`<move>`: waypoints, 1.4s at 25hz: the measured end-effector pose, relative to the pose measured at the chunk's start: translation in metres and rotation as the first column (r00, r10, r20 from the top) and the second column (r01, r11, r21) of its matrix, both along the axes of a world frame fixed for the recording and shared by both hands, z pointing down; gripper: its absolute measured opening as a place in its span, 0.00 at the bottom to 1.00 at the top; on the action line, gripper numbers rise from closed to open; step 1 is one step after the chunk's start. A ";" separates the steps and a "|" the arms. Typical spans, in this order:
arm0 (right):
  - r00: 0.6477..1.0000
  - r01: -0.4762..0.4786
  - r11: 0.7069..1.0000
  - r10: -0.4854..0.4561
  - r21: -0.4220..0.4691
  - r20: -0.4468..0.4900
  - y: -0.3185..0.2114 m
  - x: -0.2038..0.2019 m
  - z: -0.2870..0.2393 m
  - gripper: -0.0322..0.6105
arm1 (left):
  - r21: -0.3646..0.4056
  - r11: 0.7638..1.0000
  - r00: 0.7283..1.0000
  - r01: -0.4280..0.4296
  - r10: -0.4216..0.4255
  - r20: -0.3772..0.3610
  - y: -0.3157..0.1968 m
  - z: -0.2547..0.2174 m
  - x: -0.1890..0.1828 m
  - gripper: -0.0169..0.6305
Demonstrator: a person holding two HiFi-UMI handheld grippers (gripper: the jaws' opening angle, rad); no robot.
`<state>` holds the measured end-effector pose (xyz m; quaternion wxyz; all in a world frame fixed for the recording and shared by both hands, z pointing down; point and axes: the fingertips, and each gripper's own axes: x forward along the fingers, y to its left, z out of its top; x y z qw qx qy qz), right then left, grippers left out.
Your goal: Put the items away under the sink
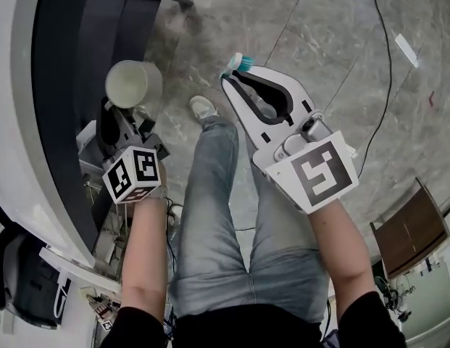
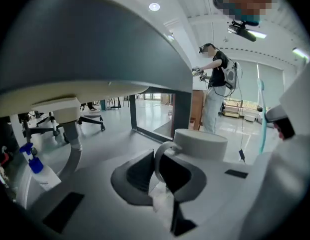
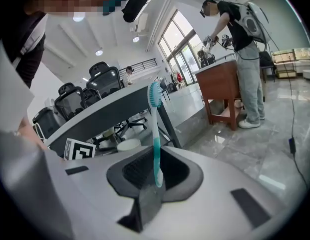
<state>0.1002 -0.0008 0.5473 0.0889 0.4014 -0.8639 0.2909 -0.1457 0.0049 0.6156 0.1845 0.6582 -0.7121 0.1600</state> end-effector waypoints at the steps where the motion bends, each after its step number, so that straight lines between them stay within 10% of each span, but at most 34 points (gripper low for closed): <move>1: 1.000 0.004 1.000 -0.004 -0.005 0.001 0.000 -0.002 0.003 0.14 | 0.005 1.000 1.000 0.016 -0.016 0.006 -0.002 0.005 -0.006 0.09; 35: 0.995 0.101 0.993 -0.101 -0.056 0.001 -0.035 -0.033 0.077 0.14 | 0.141 0.941 0.931 0.309 -0.329 0.156 -0.073 0.069 -0.133 0.09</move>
